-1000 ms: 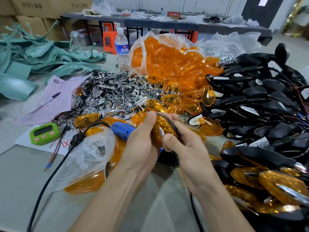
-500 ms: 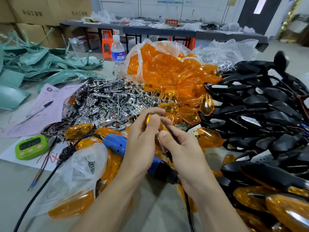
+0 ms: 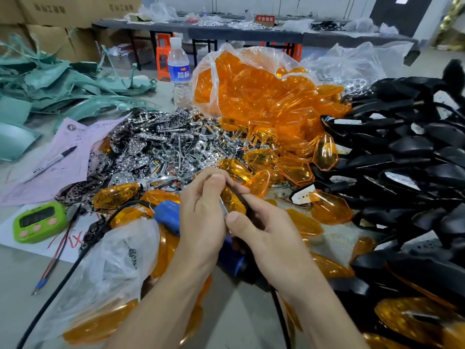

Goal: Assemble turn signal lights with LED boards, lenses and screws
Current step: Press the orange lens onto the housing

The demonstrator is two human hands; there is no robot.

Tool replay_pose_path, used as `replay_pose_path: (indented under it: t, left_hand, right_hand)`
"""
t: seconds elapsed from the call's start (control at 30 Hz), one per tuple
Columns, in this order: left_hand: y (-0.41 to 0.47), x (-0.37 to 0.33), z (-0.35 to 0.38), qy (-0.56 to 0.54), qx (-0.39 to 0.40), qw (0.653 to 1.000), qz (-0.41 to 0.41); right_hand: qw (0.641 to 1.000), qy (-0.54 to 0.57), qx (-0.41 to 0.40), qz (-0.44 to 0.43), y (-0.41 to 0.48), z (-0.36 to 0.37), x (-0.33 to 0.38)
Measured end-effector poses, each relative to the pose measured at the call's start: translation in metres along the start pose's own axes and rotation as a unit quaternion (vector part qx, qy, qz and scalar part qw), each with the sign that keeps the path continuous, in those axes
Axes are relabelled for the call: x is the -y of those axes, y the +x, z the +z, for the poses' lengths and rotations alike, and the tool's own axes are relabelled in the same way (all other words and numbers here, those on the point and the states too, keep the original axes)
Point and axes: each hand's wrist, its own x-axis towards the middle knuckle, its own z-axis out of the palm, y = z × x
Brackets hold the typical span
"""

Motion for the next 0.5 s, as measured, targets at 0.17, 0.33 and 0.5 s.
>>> replay_pose_path:
  t: [0.17, 0.33, 0.5]
  left_hand:
    - [-0.007, -0.003, 0.002, -0.019, -0.003, 0.999, 0.042]
    - [-0.005, -0.001, 0.003, 0.019, 0.000, 0.999, 0.049]
    - [-0.003, -0.001, 0.000, 0.090, 0.016, 0.993, 0.074]
  right_hand:
    - [0.996, 0.077, -0.035, -0.022, -0.005, 0.005, 0.003]
    - [0.995, 0.071, -0.072, -0.007, -0.008, 0.009, 0.002]
    - [1.000, -0.007, -0.010, 0.028, -0.009, -0.004, 0.010]
